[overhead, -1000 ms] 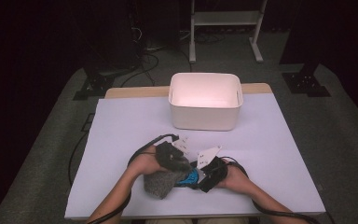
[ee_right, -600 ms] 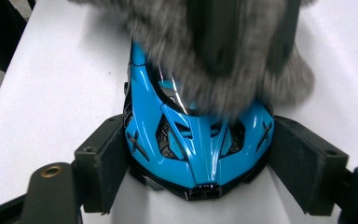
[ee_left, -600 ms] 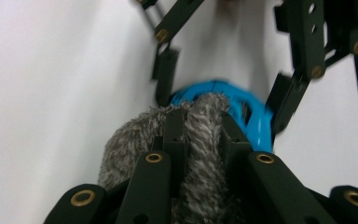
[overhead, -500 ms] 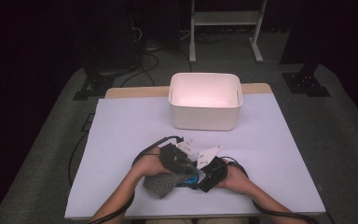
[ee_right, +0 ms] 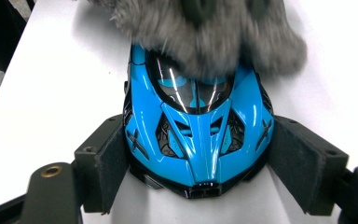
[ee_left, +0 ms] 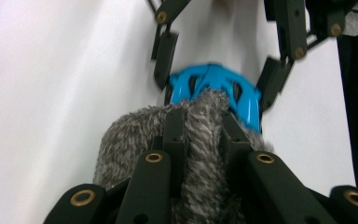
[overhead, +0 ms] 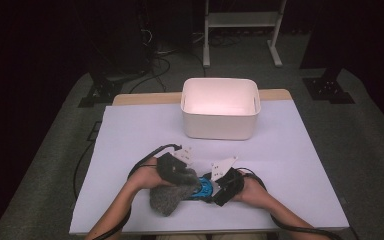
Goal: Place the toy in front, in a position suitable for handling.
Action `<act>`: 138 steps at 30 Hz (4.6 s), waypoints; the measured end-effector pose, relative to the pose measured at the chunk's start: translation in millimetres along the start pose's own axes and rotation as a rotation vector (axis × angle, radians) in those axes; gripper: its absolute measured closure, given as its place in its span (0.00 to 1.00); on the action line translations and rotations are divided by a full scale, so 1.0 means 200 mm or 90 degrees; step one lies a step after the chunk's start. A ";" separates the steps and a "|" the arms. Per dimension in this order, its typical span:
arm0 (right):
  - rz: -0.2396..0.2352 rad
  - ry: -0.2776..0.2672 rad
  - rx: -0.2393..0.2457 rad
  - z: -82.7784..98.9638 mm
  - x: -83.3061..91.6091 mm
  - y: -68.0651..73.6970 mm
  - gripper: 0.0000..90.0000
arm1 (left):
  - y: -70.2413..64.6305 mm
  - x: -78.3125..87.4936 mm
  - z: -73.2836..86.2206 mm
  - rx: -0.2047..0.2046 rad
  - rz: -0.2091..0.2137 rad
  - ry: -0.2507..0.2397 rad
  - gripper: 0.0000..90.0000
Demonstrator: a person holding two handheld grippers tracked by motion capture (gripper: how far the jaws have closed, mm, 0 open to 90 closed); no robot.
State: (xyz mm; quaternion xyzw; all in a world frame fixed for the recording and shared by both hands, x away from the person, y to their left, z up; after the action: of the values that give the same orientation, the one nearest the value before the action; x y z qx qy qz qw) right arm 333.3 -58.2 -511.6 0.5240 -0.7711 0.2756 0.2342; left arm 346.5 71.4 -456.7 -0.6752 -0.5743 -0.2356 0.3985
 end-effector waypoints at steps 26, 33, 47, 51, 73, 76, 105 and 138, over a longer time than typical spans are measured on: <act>0.000 0.000 0.001 0.00 0.00 0.00 0.25 | 0.06 0.02 0.04 0.023 -0.033 0.017 0.86; 0.001 0.000 0.004 0.00 0.00 0.00 0.25 | 0.01 0.08 0.15 0.039 -0.039 0.011 0.86; 0.001 0.001 0.003 0.00 0.00 0.00 0.25 | -0.08 0.14 0.26 0.052 -0.046 -0.018 0.85; 0.000 0.001 0.001 0.00 0.00 0.00 0.25 | -0.08 0.10 0.19 0.029 -0.037 0.000 0.85; -0.001 0.001 -0.003 0.00 0.00 0.00 0.25 | 0.01 -0.15 -0.13 -0.034 0.021 0.043 0.85; 0.003 0.000 0.005 0.00 0.00 0.00 0.25 | 0.02 -0.08 -0.08 -0.011 0.009 0.017 0.85; -0.083 0.037 -0.037 -0.09 -0.01 -0.03 0.24 | -0.04 0.09 0.18 0.040 -0.032 -0.003 0.86; -0.035 -0.003 -0.080 -0.09 0.02 -0.02 0.31 | 0.03 0.11 0.02 0.070 -0.011 -0.040 0.85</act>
State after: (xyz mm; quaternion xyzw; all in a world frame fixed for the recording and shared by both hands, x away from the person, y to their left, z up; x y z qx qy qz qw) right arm 336.3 -49.2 -494.9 0.5301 -0.7727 0.2186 0.2722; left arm 357.2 88.5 -443.7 -0.6544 -0.6044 -0.1855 0.4148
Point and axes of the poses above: each handheld gripper's, and its own axes: x roughly backward along the jaws, z roughly out of its underside, y roughly to its left, the point moved 7 cm from there along -x, roughly forward along the jaws, and after that the axes turned 15 degrees about z, right-handed, at the moved point
